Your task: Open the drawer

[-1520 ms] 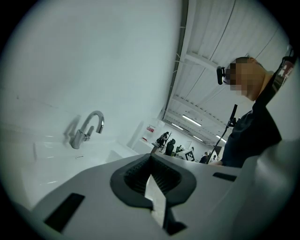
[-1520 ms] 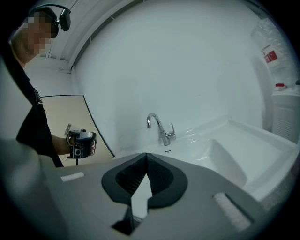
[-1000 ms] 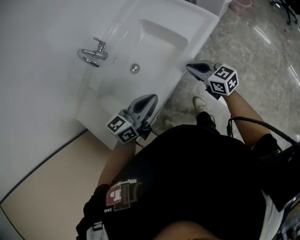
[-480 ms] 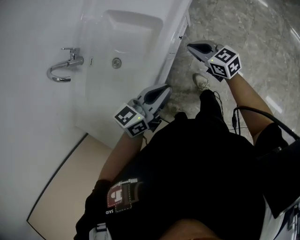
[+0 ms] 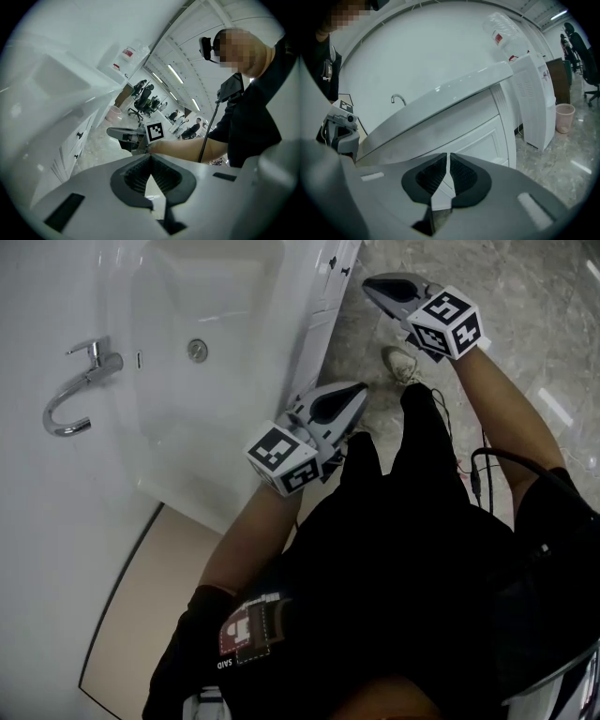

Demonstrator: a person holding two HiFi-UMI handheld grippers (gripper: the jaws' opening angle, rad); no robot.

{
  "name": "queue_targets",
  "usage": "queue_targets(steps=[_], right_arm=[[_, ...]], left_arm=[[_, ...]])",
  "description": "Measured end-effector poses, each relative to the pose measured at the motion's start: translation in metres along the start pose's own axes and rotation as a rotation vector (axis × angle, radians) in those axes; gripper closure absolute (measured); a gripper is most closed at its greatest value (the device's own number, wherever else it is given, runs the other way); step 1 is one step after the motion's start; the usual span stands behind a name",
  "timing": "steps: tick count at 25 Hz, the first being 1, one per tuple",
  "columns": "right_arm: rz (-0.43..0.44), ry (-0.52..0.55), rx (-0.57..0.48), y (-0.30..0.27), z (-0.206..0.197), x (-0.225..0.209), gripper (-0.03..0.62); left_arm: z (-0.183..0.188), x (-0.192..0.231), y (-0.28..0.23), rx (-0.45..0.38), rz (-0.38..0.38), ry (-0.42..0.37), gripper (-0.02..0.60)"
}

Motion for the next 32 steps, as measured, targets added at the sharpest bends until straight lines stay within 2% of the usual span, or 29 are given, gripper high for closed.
queue_targets(steps=[6, 11, 17, 25, 32], right_arm=[[0.008, -0.013, 0.004, -0.033, -0.038, -0.028, 0.589], [0.000, -0.026, -0.008, -0.053, -0.053, -0.043, 0.577], [0.028, -0.018, -0.016, -0.070, -0.066, -0.058, 0.557], [0.034, -0.043, -0.064, -0.081, -0.080, -0.075, 0.530], [0.082, -0.079, -0.121, -0.098, -0.087, -0.083, 0.487]], left_arm=[[-0.039, 0.044, -0.025, 0.020, 0.078, 0.046, 0.586], [-0.057, 0.072, -0.032, 0.034, 0.116, 0.027, 0.586], [-0.067, 0.090, -0.052, 0.040, 0.135, 0.035, 0.586], [-0.077, 0.103, -0.068, 0.073, 0.163, 0.004, 0.586], [-0.081, 0.124, -0.080, 0.103, 0.203, -0.038, 0.585]])
Point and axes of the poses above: the fingertips, and each gripper's own axes: y backward along the fingers, x to its left, z out of its top, the point moved 3 cm from there along y, backward along the fingers, and after that the axes turned 3 degrees about -x, right-handed, at the moved point
